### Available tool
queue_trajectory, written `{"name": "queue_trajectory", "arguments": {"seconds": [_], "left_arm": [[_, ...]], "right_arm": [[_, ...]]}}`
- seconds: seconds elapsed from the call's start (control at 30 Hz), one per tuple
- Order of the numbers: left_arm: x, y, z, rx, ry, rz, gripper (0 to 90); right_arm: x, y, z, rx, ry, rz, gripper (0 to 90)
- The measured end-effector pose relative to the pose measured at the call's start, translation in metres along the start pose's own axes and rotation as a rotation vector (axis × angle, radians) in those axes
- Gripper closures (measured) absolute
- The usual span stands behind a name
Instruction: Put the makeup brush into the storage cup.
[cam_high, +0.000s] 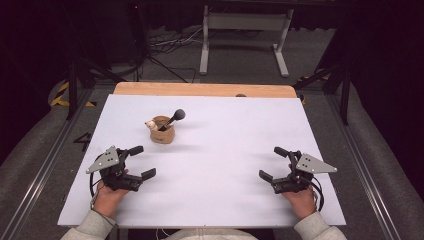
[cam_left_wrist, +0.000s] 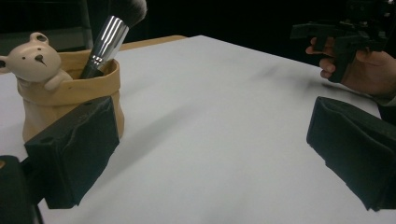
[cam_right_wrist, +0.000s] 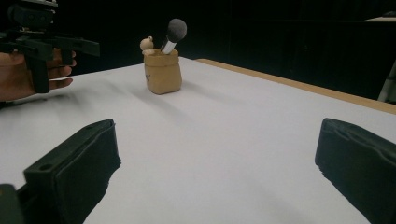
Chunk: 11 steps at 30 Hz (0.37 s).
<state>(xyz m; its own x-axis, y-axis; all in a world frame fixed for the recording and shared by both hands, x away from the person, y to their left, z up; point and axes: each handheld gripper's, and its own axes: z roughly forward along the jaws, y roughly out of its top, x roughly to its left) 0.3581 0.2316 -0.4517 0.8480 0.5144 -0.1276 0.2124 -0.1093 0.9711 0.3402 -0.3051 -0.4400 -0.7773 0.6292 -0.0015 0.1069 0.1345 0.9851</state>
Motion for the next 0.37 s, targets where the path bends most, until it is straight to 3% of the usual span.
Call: {"name": "queue_trajectory", "arguments": {"seconds": [0.37], "left_arm": [[0.0011, -0.0001, -0.0014, -0.005, 0.005, 0.009, 2.7]], "right_arm": [[0.0011, 0.0003, 0.0010, 0.004, 0.007, 0.001, 0.0]]}}
